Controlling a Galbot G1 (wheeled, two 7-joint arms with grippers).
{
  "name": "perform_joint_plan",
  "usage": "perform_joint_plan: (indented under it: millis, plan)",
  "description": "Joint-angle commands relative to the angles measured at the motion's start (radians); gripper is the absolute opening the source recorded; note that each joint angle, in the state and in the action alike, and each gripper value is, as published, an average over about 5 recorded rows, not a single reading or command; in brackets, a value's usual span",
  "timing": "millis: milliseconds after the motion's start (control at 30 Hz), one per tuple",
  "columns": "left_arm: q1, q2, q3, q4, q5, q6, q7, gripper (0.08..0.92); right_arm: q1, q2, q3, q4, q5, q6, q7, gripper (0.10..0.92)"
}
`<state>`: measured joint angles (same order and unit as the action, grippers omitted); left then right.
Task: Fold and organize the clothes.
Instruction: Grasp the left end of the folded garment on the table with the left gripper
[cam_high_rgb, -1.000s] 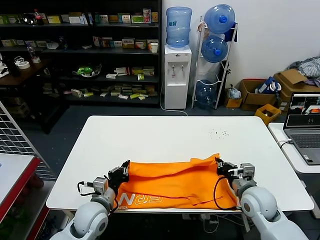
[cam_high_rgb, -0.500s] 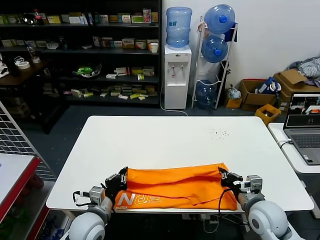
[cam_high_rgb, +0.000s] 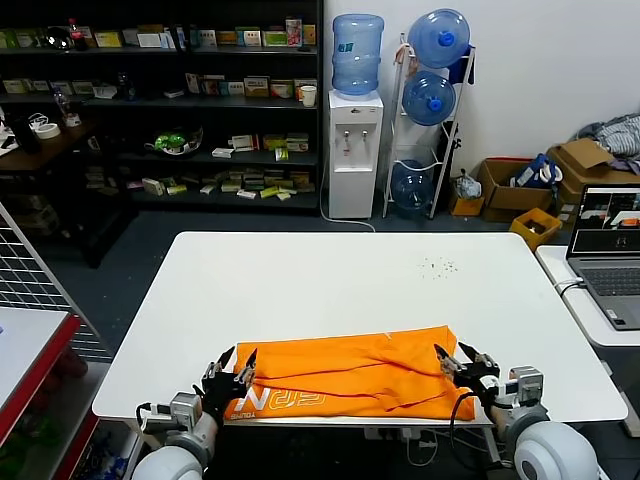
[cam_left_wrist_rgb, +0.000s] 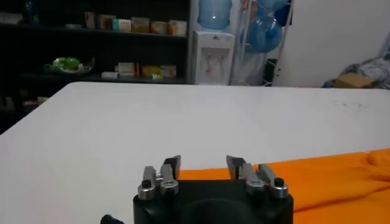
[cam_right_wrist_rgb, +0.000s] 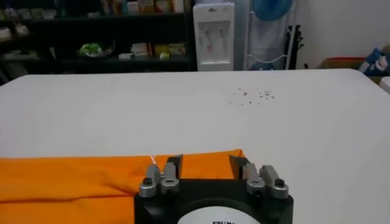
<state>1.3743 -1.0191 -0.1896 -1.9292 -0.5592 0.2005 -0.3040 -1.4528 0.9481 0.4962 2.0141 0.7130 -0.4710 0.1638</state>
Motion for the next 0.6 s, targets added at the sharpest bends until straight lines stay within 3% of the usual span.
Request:
perform_joint_plan:
  millis: [33,167,333,467,600]
  plan:
    - [0.043,-0.06,-0.022,0.093,0.034,-0.053,0.021,0.635,-0.036,0.016,0.026,0.011,-0.024,0.021,-0.011,0.696]
    - [0.04,-0.084,-0.031,0.143,0.04,-0.081,0.037,0.746,-0.034,0.02,0.027,0.006,-0.025,0.024,-0.008,0.792]
    - [0.015,-0.113,-0.033,0.203,0.038,-0.105,0.047,0.819,-0.031,0.022,0.027,0.004,-0.025,0.024,-0.006,0.821]
    - [0.005,-0.125,-0.029,0.218,0.039,-0.11,0.045,0.791,-0.032,0.022,0.028,0.005,-0.025,0.024,-0.005,0.823]
    - [0.005,-0.125,-0.021,0.212,0.041,-0.107,0.041,0.683,-0.033,0.023,0.032,0.002,-0.024,0.025,-0.005,0.823]
